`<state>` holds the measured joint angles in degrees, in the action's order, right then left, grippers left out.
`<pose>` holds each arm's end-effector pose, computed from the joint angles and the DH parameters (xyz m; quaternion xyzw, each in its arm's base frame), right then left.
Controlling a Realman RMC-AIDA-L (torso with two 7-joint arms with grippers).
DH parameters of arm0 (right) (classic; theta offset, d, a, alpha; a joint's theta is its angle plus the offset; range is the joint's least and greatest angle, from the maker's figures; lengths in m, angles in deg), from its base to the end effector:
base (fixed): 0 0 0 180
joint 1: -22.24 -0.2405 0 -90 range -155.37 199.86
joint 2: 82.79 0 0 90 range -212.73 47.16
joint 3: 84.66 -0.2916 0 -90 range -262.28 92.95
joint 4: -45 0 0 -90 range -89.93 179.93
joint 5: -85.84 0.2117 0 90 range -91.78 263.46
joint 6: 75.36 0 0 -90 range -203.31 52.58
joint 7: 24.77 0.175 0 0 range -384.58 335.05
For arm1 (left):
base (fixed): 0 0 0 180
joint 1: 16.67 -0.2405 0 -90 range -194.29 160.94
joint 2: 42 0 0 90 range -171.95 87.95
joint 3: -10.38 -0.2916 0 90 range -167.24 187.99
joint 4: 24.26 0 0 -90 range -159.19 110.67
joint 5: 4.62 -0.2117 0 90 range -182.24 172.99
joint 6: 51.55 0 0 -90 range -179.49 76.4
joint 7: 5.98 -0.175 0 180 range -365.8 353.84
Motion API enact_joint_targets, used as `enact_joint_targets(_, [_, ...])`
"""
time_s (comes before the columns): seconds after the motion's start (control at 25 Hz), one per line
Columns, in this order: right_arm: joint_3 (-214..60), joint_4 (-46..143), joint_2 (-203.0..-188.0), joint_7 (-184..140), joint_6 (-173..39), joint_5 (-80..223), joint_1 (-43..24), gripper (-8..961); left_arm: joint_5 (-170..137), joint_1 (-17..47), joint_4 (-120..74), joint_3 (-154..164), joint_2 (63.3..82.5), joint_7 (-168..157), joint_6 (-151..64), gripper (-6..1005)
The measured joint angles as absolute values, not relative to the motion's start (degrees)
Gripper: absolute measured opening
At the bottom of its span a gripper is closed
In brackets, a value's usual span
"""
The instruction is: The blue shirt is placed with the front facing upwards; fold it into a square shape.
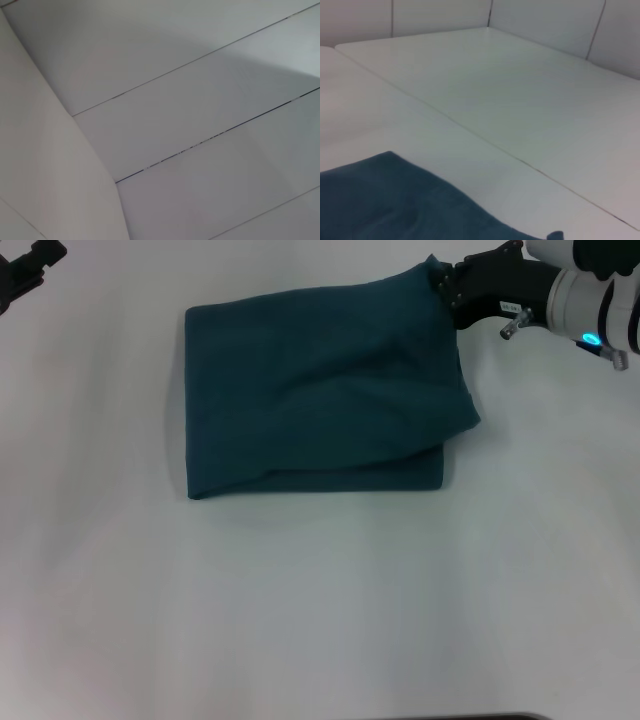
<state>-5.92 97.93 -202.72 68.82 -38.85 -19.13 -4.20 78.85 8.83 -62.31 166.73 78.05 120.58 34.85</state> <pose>0.2623 0.4426 -0.0623 -0.9024 0.1870 0.0906 0.3775 -0.3038 0.3751 0.0367 -0.6237 -0.5772 -0.5113 0.1282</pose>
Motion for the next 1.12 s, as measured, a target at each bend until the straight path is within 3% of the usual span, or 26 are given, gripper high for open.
enact_joint_targets(0.4, [-10.71,98.27,-202.36,72.38,-39.98,-19.41,-4.11,126,79.23,8.77,-62.4,166.73,78.06,120.78,35.63,951])
enact_joint_targets(0.84, [-37.8,99.85,-201.78,73.54,7.14,-14.07,0.62,615,79.96,7.92,-62.83,166.7,77.48,120.34,37.32,951])
enact_joint_targets(1.12, [-48.35,98.18,-198.11,77.24,24.2,-18.11,5.0,869,79.95,6.88,-62.47,166.74,77.19,120.17,37.15,951])
